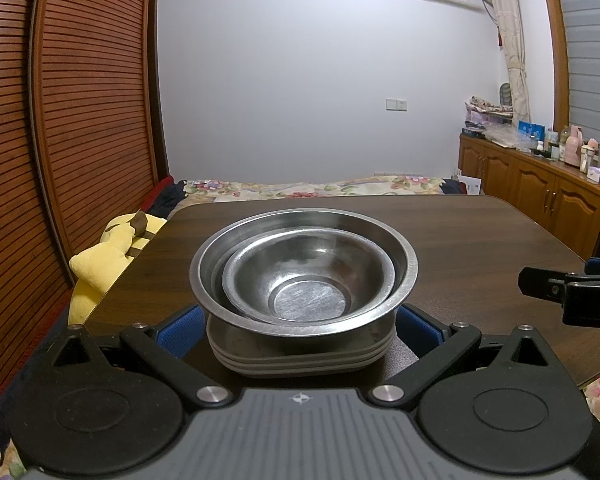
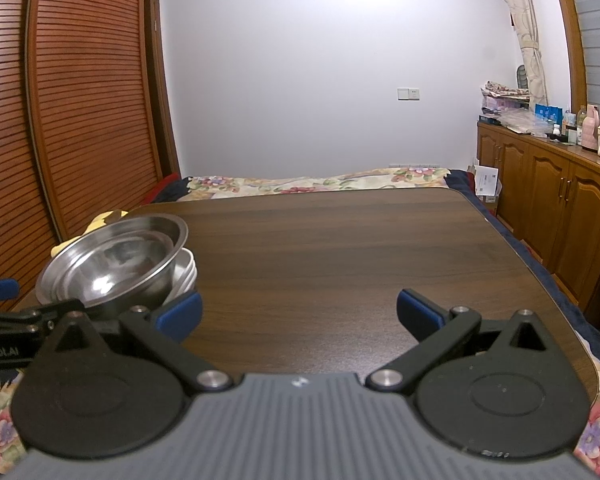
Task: Organize plates and bowls
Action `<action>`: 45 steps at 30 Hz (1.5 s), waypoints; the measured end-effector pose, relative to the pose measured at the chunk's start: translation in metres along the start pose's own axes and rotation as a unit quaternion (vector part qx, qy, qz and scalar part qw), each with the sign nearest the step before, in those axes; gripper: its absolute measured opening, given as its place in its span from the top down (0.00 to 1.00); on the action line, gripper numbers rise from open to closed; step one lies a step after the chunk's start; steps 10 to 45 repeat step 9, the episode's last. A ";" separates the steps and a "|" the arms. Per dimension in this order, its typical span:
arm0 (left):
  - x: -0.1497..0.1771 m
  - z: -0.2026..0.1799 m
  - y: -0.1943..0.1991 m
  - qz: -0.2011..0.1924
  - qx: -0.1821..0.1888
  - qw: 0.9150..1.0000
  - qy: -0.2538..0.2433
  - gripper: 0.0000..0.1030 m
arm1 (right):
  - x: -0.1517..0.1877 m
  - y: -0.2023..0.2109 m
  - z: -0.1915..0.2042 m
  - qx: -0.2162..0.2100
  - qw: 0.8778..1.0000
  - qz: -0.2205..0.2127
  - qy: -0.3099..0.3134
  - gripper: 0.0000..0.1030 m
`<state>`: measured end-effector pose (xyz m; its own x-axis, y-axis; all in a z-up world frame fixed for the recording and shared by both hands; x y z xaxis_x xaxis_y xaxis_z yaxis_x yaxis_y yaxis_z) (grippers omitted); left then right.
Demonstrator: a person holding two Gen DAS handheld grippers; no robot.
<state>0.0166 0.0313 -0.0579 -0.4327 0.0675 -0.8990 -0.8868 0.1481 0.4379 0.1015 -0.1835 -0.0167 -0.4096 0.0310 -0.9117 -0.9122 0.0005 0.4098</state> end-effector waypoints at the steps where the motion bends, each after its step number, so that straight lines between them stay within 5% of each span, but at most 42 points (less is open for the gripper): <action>1: 0.000 0.000 0.000 0.000 0.000 1.000 0.000 0.00 | 0.000 0.000 0.000 0.000 1.000 0.000 0.000 0.00; 45: -0.001 0.000 0.000 0.000 0.001 1.000 0.000 0.00 | 0.000 0.002 -0.003 0.002 1.000 -0.002 -0.002 0.00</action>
Point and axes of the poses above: each gripper's, at about its wrist camera, not at the fingertips, and y roughly against the way its jaws point, z to its left, x to its underside, the point moved 2 cm from there along -y, roughly the way its jaws point, and after that the axes turned 7 degrees about x, right-handed, at the moved point
